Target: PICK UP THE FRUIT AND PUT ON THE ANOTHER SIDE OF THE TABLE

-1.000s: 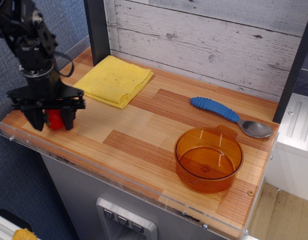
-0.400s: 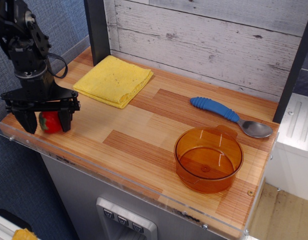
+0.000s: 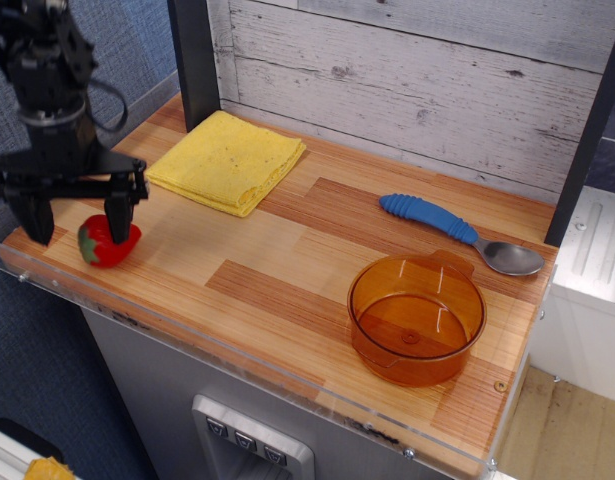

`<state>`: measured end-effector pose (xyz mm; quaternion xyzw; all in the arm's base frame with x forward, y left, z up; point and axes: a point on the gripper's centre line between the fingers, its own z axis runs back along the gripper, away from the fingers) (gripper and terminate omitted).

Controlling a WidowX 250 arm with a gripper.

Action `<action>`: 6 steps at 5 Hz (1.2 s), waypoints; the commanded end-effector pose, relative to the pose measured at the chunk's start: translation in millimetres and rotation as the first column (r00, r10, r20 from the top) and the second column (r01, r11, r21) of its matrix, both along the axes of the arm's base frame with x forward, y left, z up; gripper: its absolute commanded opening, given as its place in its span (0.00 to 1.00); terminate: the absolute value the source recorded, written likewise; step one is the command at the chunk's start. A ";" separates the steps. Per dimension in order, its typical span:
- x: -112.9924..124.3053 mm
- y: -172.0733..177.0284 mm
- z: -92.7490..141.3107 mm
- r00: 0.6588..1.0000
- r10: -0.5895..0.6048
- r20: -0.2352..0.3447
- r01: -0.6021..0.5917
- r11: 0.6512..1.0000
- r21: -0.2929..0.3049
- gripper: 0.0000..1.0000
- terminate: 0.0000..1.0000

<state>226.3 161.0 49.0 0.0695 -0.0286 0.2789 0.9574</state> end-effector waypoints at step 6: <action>28.5 -147.4 111.2 0.942 -0.328 0.066 0.328 0.945 0.019 1.00 0.00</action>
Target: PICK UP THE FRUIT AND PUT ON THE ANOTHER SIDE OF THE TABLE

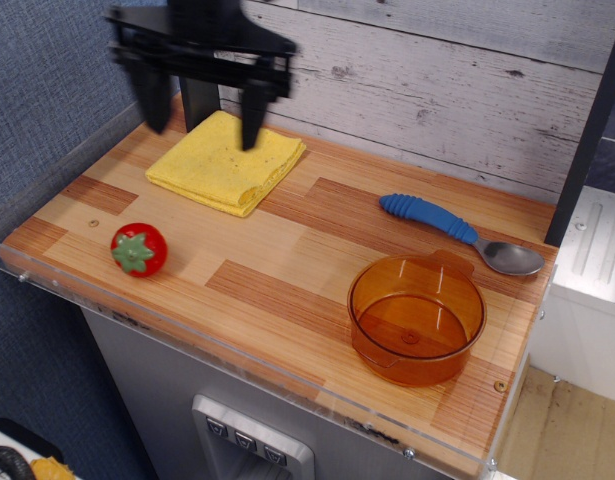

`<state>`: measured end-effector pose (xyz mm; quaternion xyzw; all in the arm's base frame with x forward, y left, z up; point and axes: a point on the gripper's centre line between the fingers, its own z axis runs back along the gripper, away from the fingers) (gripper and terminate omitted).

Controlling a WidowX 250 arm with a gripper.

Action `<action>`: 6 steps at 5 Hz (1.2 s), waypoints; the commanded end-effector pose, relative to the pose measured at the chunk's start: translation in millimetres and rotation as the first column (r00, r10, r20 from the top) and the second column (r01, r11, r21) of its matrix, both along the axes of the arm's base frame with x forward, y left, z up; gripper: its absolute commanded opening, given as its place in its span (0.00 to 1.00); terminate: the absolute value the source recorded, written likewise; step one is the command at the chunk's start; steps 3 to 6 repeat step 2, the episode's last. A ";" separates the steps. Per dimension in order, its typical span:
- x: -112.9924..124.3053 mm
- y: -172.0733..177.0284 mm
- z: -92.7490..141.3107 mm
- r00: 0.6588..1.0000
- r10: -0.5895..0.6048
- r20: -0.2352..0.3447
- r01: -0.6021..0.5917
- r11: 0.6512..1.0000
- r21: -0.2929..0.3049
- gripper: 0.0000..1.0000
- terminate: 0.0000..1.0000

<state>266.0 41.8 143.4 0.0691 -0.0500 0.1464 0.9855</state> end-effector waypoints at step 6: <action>-16.8 -60.3 17.1 0.987 -0.152 0.055 0.154 0.987 -0.036 1.00 1.00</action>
